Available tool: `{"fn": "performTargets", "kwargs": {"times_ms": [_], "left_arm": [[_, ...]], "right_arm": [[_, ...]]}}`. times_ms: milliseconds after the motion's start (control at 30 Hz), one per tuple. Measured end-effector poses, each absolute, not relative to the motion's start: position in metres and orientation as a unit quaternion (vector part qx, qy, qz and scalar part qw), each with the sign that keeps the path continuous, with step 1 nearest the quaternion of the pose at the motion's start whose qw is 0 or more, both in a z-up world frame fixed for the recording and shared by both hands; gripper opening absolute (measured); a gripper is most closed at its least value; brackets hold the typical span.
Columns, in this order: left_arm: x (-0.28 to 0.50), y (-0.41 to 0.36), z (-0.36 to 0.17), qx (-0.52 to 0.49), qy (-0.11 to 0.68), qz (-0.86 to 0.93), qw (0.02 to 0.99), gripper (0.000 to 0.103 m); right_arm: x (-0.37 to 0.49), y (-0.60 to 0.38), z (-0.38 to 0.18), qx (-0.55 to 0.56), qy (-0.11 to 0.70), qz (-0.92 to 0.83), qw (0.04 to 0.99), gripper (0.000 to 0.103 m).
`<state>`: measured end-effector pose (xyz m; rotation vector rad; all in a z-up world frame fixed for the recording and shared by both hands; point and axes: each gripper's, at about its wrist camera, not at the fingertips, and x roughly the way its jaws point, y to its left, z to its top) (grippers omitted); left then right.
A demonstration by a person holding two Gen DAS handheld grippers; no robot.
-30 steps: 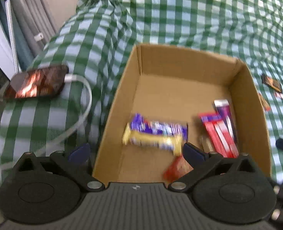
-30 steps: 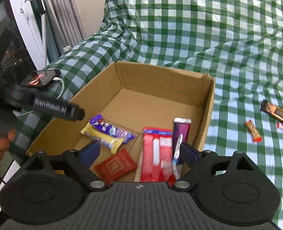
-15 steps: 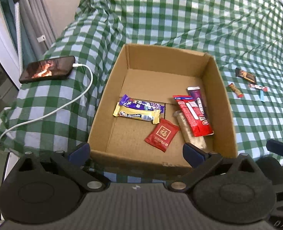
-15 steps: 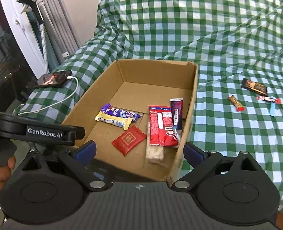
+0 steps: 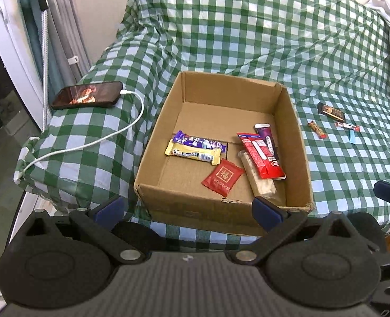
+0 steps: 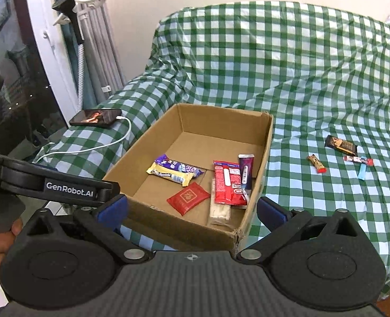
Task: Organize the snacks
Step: 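Lift both open grippers up above the box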
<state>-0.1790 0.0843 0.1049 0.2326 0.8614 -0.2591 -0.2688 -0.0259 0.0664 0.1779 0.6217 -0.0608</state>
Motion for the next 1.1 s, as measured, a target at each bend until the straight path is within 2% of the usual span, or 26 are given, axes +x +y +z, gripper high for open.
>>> {"fn": "performTargets", "kwargs": {"times_ms": [1100], "left_arm": [[-0.187, 0.084, 0.107, 0.119, 0.413, -0.130, 0.893, 0.103]], "right_arm": [[-0.281, -0.024, 0.072, 0.083, 0.292, -0.033, 0.952, 0.102]]}}
